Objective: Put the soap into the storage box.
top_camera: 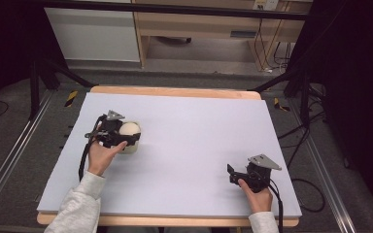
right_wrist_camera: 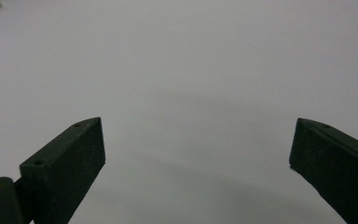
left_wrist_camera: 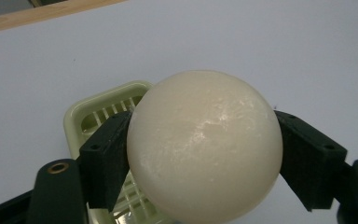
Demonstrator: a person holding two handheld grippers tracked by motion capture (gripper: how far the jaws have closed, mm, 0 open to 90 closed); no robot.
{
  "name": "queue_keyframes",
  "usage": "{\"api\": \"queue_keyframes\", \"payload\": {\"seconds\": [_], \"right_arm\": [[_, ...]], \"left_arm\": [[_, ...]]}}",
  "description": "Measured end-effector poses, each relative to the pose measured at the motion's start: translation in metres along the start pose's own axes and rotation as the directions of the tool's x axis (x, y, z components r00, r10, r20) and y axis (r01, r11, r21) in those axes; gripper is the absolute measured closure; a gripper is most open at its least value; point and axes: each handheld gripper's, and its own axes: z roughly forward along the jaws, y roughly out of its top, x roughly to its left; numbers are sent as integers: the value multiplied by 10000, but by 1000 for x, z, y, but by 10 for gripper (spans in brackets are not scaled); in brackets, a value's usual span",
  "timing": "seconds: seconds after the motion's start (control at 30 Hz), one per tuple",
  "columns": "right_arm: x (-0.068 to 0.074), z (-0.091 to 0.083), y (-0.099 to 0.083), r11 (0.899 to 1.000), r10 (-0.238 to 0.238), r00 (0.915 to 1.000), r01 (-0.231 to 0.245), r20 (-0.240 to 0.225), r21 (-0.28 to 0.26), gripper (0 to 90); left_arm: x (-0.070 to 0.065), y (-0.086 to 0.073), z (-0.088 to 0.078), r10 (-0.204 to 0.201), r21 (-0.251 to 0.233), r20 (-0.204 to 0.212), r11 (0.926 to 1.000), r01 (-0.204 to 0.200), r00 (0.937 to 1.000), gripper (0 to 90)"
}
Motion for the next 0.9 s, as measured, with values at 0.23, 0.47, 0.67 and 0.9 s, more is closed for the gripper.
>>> {"api": "queue_keyframes", "payload": {"seconds": [0.23, 0.47, 0.67, 0.9], "right_arm": [[0, 1, 1, 10000, -1, 10000, 1, 27, 4, 38], [1, 2, 1, 10000, -51, 10000, 51, 73, 22, 38], [1, 2, 1, 9999, -131, 9999, 131, 91, 24, 38], [3, 4, 1, 9999, -84, 10000, 83, 35, 64, 38]], "left_arm": [[8, 1, 7, -54, 122, -98, 9999, 55, 9999, 245], [17, 0, 13, -248, 178, -230, 9995, 253, 9994, 244], [23, -2, 18, -341, 320, -414, 9989, 354, 9986, 244], [31, -3, 23, -401, 467, -508, 9980, 425, 9979, 244]]}}
